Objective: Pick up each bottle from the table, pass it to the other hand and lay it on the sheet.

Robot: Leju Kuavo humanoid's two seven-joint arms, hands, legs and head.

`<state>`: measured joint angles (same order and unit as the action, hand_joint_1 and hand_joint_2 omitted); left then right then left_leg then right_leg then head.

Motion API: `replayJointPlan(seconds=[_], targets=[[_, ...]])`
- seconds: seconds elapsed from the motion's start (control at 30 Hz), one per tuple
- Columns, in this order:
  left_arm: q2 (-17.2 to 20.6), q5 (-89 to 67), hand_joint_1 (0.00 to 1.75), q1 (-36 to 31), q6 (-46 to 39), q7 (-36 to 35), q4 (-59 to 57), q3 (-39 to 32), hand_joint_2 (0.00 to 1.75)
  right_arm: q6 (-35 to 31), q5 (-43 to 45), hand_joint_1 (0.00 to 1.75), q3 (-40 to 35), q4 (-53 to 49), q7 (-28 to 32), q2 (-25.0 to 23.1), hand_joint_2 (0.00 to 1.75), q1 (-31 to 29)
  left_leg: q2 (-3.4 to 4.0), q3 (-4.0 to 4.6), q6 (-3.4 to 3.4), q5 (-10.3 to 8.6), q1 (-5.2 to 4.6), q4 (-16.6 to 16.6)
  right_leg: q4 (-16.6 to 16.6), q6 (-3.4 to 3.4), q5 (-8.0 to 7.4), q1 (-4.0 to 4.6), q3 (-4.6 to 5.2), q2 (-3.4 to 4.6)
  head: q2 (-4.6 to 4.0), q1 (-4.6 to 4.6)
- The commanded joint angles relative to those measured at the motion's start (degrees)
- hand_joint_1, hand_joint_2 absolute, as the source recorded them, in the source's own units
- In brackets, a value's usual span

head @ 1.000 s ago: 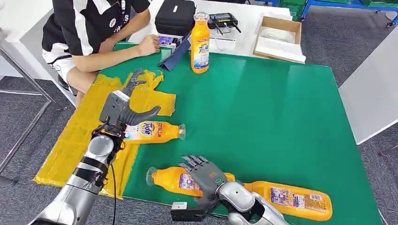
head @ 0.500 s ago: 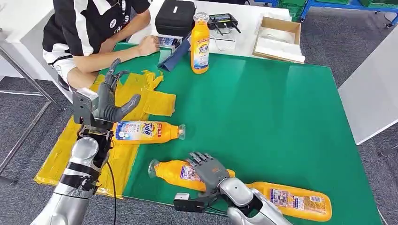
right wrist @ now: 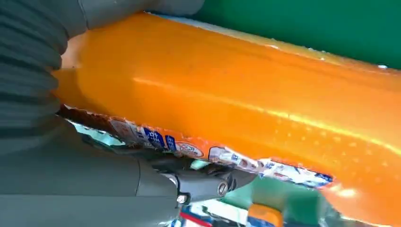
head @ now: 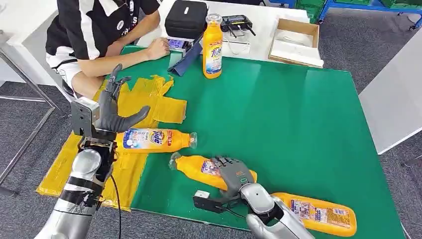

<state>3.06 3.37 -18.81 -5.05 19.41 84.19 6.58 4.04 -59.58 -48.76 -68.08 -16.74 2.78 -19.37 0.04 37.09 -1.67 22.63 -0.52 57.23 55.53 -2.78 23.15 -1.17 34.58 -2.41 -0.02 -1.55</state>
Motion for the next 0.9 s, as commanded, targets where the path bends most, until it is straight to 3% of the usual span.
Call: replayJointPlan(seconds=[0.03, 0.23, 0.3, 0.33, 0.4, 0.43, 0.57, 0.7, 0.8, 0.9], targets=[[0.3, 0.1, 0.0, -0.7, -0.1, -0.2, -0.5, 0.1, 1.75, 0.0, 2.0, 1.75, 3.4, 3.5, 1.2, 0.0, 1.75, 0.5, 0.0, -0.5, 0.21, 0.23, 0.13, 0.0, 0.0, 0.22, 0.21, 0.08, -0.56, 0.25, 0.0, 0.02], [0.4, 0.7, 0.0, -0.6, -0.4, 0.6, -1.0, 0.7, 1.75, -3.5, 9.2, 1.75, 6.7, 3.6, 4.5, -0.7, 1.75, 1.4, -0.04, -0.27, 0.14, 0.08, 0.09, 0.0, -0.1, 0.14, 0.09, 0.06, -0.31, 0.1, 0.0, 0.0], [0.3, 1.0, 0.0, 0.0, -0.5, 0.4, -0.6, 0.9, 1.75, -9.6, 10.5, 1.75, 9.3, 1.4, 5.5, -1.0, 1.75, 2.9, -0.06, -0.21, 0.12, 0.06, 0.08, 0.0, -0.1, 0.12, 0.07, 0.06, -0.25, 0.07, 0.0, 0.02], [0.5, 1.3, 0.0, 0.6, -0.2, 0.2, -0.4, 1.2, 1.75, -15.8, 11.6, 1.75, 12.0, -1.5, 7.5, -1.2, 1.75, 4.6, -0.06, -0.14, 0.09, 0.03, 0.05, 0.0, -0.1, 0.09, 0.05, 0.03, -0.16, 0.04, 0.0, 0.02], [0.6, 1.3, 0.0, 1.1, -0.2, 0.4, -0.3, 1.3, 1.75, -15.8, 11.5, 1.75, 12.2, -2.4, 7.4, -0.8, 1.75, 4.7, -0.09, -0.36, 0.17, 0.16, 0.09, 0.0, 0.0, 0.18, 0.18, 0.05, -0.41, 0.1, 0.0, 0.02], [1.0, 2.1, 0.0, 1.0, 1.1, -0.6, 0.0, 2.4, 1.75, -24.0, 14.0, 1.75, 15.8, -6.9, 12.1, -1.7, 1.75, 7.1, -0.07, -0.26, 0.13, 0.11, 0.06, 0.0, 0.0, 0.14, 0.13, 0.04, -0.3, 0.08, 0.0, 0.02], [2.7, 8.5, 0.0, 0.7, 10.5, -4.6, -1.7, 8.5, 1.75, -38.6, 22.0, 1.75, 24.0, -18.5, 24.6, -2.3, 1.75, 11.4, -0.1, -0.07, 0.11, 0.08, 0.03, 0.0, 0.0, 0.11, 0.12, 0.02, -0.1, 0.01, 0.0, 0.02], [3.5, 10.0, 0.0, 0.9, 14.1, -5.9, -1.6, 13.4, 1.75, -43.2, 25.5, 1.75, 28.7, -23.0, 28.9, -2.9, 1.75, 12.9, -0.17, 0.04, 0.07, 0.05, -0.01, 0.0, 0.0, 0.07, 0.08, -0.02, 0.01, -0.05, 0.0, 0.0], [3.1, 10.0, 0.0, 2.0, 15.1, -6.5, 0.8, 16.9, 1.75, -42.9, 29.6, 1.75, 32.4, -22.3, 29.6, -3.4, 1.75, 13.0, -0.18, -0.02, 0.09, 0.1, 0.0, 0.0, 0.0, 0.09, 0.13, -0.02, -0.07, -0.04, 0.0, 0.04], [2.5, 10.7, 0.0, 2.4, 15.7, -6.9, 2.6, 19.8, 1.75, -36.0, 37.1, 1.75, 32.8, -17.3, 29.4, -4.2, 1.75, 11.4, -0.14, 0.02, 0.11, 0.11, -0.01, 0.0, 0.0, 0.11, 0.11, 0.0, -0.04, 0.01, 0.0, 0.0]])
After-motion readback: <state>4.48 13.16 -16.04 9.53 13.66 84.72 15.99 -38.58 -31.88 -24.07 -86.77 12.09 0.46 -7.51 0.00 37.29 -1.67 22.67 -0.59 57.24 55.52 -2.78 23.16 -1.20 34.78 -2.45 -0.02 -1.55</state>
